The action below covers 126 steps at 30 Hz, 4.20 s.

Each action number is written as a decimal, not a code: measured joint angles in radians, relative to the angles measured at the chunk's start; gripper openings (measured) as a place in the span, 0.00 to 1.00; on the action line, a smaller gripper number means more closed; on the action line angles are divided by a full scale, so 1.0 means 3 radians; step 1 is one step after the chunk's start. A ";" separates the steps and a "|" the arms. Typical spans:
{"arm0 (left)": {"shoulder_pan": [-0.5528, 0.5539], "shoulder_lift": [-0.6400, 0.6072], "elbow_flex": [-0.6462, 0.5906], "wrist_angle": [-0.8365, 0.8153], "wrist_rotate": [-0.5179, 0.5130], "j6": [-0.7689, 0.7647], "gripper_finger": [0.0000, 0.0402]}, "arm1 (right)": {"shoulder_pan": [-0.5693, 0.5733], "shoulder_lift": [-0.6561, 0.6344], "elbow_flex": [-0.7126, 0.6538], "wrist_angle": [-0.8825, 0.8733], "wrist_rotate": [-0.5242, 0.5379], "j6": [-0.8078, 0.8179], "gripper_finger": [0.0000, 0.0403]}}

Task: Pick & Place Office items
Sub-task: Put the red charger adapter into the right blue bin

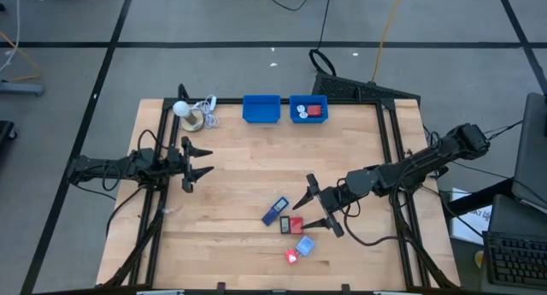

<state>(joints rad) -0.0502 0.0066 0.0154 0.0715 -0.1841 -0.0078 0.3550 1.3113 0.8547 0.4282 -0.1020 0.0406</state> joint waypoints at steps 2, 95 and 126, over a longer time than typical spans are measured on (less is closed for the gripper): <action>0.0001 -0.0001 0.0000 0.0000 0.0000 0.0000 0.64 | 0.0000 0.0000 0.0000 0.0000 0.0000 0.0000 0.63; 0.0001 0.0000 0.0000 -0.0001 -0.0001 0.0009 0.64 | 0.1304 0.1391 0.0688 -0.0761 0.1225 0.0686 0.64; 0.0001 0.0000 0.0000 -0.0001 -0.0001 0.0009 0.64 | 0.0715 0.1697 0.0703 -0.1542 0.2400 0.0385 0.64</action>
<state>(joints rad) -0.0498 0.0065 0.0154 0.0711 -0.1844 -0.0051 0.5695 1.8204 1.0657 -0.0343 0.6180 0.1562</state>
